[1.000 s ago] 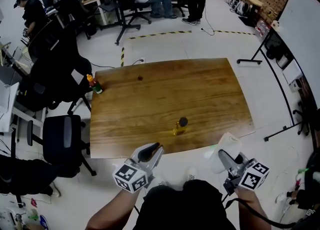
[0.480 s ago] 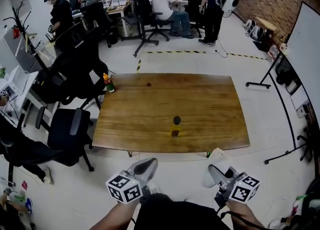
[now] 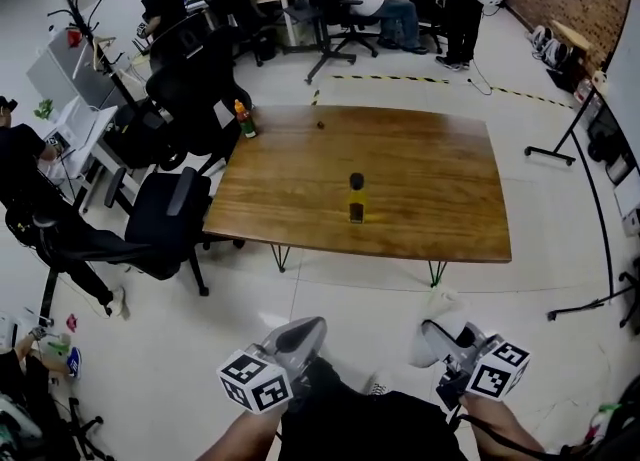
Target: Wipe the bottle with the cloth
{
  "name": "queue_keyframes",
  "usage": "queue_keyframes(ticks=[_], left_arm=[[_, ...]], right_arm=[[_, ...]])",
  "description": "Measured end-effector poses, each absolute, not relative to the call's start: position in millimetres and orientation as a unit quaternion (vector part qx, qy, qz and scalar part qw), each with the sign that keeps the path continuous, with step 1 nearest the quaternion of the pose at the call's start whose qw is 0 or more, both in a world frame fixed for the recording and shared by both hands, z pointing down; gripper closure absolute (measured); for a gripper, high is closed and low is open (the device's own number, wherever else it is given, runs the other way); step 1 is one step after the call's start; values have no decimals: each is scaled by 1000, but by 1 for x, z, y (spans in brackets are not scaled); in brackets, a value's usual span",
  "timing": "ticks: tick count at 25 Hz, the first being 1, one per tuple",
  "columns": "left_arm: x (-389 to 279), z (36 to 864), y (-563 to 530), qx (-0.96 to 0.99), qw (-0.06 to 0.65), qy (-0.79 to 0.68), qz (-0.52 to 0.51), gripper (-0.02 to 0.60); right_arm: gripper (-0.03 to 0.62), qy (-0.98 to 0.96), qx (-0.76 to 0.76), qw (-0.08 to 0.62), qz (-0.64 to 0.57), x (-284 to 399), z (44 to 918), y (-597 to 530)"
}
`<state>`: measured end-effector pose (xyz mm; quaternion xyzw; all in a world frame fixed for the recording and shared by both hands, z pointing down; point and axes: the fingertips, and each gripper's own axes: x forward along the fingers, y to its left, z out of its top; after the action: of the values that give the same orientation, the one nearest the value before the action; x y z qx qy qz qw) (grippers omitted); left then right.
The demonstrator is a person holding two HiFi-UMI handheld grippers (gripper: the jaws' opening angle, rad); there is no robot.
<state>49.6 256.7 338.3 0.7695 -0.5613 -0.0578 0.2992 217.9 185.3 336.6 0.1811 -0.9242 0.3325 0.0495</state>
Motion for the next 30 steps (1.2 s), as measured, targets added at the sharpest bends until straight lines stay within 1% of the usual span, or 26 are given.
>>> queue_keyframes(ticks=[6,11,18,24,30], left_arm=[[36,344,279,752,322,-573,-45,565],[28,324,272,776,294,-557,-38,565],[12,327,284,791,294,-536,-18,565],[-7,324,285,793,288,-536,-30,565],[-20,319,282,800,281,-529,-30,565]], right_arm=[[522,-922,194,45,333,226,333,206],[522,-913,225,28,338,225,328,212],[523,-908,261,36,327,215,330,230],[523,-898,288,47,329,209,334,243],[523,-897,299,44,323,198,330,247]])
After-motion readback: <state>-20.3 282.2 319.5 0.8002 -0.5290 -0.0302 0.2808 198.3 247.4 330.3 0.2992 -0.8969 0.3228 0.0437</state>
